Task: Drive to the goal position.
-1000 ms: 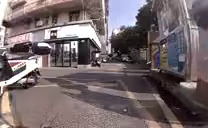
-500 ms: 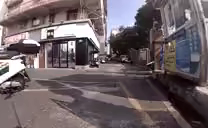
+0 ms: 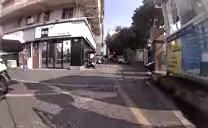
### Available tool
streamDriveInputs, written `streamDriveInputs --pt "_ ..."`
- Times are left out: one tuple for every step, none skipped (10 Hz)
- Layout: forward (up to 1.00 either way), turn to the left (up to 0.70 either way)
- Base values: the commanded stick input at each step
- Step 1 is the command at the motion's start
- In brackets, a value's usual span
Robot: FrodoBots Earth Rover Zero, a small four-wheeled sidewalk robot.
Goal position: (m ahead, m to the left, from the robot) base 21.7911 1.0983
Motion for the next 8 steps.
streamDriveInputs --pt "0.45 0.00" --pt "0.45 0.00" --pt "0.45 0.00" --pt "0.45 0.00" --pt "0.45 0.00" --pt "0.45 0.00" --pt "0.45 0.00" --pt "0.45 0.00"
